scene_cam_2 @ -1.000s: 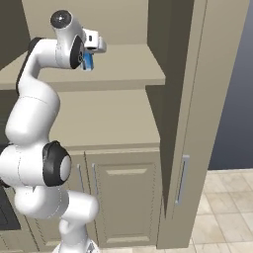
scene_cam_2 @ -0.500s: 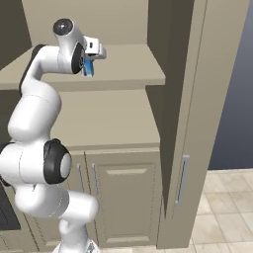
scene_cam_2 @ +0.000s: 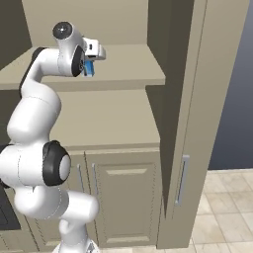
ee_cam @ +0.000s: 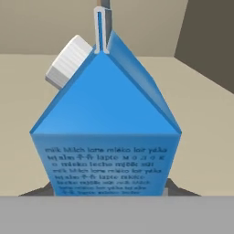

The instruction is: Pick the milk from the counter and place it in the open cabinet.

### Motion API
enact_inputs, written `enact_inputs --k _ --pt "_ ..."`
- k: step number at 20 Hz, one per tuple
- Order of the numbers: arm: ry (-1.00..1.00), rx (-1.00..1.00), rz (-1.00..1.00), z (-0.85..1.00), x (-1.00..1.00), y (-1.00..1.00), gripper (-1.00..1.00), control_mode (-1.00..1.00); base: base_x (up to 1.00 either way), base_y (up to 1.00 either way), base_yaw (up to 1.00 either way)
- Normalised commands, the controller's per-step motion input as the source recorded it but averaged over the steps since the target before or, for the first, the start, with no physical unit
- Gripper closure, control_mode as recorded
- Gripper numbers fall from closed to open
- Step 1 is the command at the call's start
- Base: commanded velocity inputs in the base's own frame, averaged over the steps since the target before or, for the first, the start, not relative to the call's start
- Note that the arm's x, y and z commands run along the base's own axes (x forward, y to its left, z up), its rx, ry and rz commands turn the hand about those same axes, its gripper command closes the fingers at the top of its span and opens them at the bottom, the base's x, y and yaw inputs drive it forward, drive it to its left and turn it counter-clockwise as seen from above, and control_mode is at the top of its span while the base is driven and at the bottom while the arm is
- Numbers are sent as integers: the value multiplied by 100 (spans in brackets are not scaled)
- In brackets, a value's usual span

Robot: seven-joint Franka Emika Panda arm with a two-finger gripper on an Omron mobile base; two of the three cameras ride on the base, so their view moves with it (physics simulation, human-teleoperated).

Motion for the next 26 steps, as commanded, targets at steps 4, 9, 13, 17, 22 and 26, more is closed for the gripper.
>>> enact_inputs --k 4,9,13,17,22,26 --pt "0 0 0 -2 34 1 100 -100 0 0 0" --pt "0 0 0 0 2 0 100 -100 0 0 0" --pt "0 0 0 0 0 0 100 -100 0 0 0" --pt "0 0 0 0 0 0 -100 -100 0 0 0" --pt "0 0 0 0 0 0 -100 -100 0 0 0" --pt "0 0 0 0 0 0 -100 -100 0 0 0"
